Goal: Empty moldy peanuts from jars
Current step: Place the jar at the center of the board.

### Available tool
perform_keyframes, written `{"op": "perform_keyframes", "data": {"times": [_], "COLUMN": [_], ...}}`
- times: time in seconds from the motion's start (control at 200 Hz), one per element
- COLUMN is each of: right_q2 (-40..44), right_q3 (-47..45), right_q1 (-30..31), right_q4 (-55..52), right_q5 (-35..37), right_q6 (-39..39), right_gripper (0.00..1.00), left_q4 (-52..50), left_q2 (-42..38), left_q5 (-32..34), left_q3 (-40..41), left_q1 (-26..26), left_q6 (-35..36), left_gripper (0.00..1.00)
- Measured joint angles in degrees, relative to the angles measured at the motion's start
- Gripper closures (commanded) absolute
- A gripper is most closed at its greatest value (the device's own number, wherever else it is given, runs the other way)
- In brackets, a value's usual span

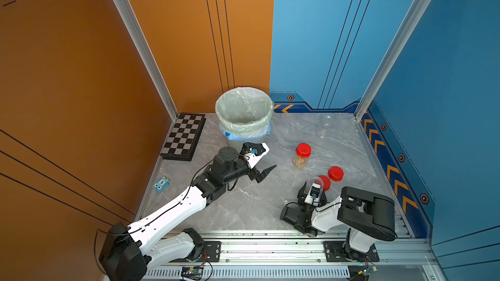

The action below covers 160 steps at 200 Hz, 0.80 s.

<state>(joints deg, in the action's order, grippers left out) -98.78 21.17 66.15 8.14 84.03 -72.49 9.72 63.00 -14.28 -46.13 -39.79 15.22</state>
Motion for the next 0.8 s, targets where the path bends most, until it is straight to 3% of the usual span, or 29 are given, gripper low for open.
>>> {"op": "perform_keyframes", "data": {"times": [0.27,0.801], "right_q2": [-0.44,-0.09], "right_q3": [-0.94,-0.44], "right_q1": [-0.24,-0.15], "right_q4": [4.50,3.52], "right_q5": [-0.15,-1.53], "right_q6": [1.40,1.88], "right_gripper": [0.33,0.23], "left_q4": [0.00,0.00], "left_q2": [0.11,0.50], "left_q5": [0.39,0.83], "left_q3": [0.00,0.00], "left_q1": [-0.04,-0.04], "left_q6": [0.04,0.55], "left_gripper": [0.02,0.02]}}
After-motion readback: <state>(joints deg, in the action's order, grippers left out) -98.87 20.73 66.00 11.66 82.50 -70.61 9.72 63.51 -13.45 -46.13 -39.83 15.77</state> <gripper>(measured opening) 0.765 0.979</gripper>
